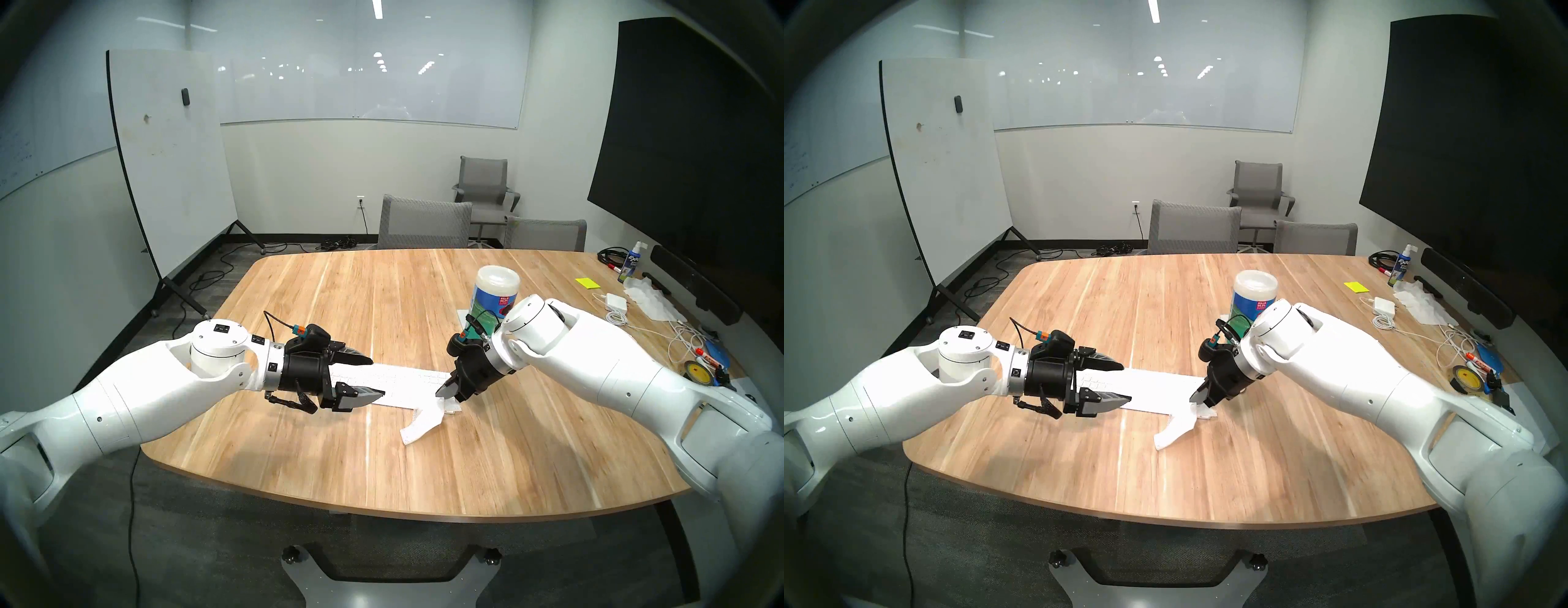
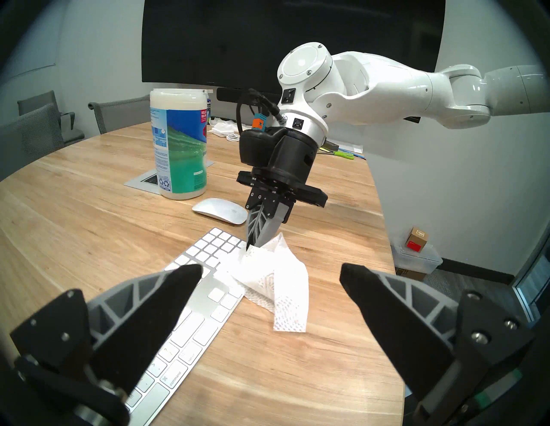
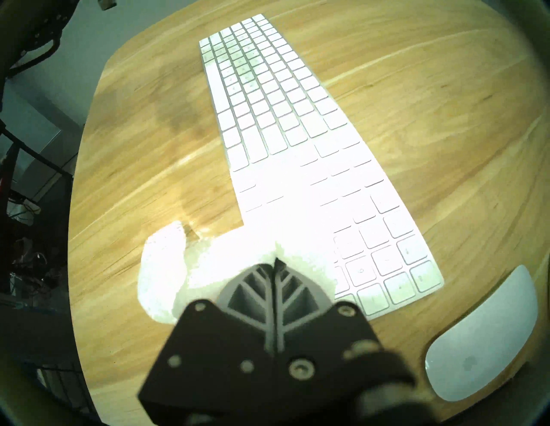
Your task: Wipe the keyboards and mice with a disinfecting wipe, then set the wipe down
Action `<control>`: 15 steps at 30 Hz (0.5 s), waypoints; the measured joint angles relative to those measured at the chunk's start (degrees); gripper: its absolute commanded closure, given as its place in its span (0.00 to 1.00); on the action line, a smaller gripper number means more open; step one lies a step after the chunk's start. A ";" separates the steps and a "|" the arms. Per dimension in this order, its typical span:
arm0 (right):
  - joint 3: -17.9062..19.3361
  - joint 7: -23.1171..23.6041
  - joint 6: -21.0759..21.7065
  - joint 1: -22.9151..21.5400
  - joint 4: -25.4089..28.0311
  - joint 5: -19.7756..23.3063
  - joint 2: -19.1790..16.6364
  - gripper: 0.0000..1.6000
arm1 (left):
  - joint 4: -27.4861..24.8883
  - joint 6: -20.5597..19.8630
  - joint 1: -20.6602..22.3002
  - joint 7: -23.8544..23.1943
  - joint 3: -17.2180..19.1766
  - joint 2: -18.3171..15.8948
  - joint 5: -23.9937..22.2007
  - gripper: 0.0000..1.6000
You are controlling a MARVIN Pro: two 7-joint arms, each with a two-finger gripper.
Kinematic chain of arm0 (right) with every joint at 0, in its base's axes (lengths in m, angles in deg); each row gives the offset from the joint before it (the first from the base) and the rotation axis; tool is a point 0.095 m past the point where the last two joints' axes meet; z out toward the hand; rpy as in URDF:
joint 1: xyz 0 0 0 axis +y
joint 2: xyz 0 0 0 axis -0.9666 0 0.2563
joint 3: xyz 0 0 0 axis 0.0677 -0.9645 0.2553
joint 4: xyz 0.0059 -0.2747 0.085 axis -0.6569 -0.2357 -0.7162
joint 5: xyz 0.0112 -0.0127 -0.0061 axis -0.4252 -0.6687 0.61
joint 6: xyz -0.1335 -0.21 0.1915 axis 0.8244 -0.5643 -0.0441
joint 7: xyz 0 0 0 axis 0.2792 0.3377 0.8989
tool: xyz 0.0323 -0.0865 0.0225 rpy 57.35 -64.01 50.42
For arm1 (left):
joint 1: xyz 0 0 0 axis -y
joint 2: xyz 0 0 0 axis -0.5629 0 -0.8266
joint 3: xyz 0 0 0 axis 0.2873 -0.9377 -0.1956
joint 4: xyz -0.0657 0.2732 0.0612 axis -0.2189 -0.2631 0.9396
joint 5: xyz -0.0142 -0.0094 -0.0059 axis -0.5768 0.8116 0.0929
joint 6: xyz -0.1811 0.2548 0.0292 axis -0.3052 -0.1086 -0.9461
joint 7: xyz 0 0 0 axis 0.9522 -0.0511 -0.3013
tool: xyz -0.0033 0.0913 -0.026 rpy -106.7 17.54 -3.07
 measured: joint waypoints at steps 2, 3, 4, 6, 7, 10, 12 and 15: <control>0.08 -0.61 -0.05 -0.24 -1.65 -0.21 0.88 1.00 | 0.00 0.00 0.00 0.00 0.00 0.00 0.00 0.00; 0.14 -1.03 -0.21 -0.43 -2.88 -0.42 1.51 1.00 | 0.00 0.00 0.00 0.00 0.00 0.00 0.00 0.00; 0.20 -1.39 -0.38 -0.60 -4.10 -0.63 2.12 1.00 | 0.00 0.00 0.00 0.00 0.00 0.00 0.00 0.00; 0.25 -1.77 -0.61 -0.82 -5.48 -0.86 2.81 1.00 | 0.00 0.00 0.00 0.00 0.00 0.00 0.00 0.00; 0.29 -2.06 -0.81 -0.99 -6.55 -1.06 3.35 1.00 | 0.00 0.00 0.00 0.00 0.00 0.00 0.00 0.00; 0.38 -2.53 -1.40 -1.43 -9.08 -1.52 4.60 1.00 | 0.00 0.01 0.00 0.00 0.00 0.00 0.00 0.00; 0.43 -2.62 -1.89 -1.75 -10.66 -1.81 5.31 1.00 | 0.00 0.01 0.00 0.00 0.00 0.00 0.00 0.00; 0.55 -2.56 -2.65 -2.30 -12.55 -2.13 6.06 1.00 | 0.00 0.01 0.00 0.00 0.00 0.00 0.00 0.00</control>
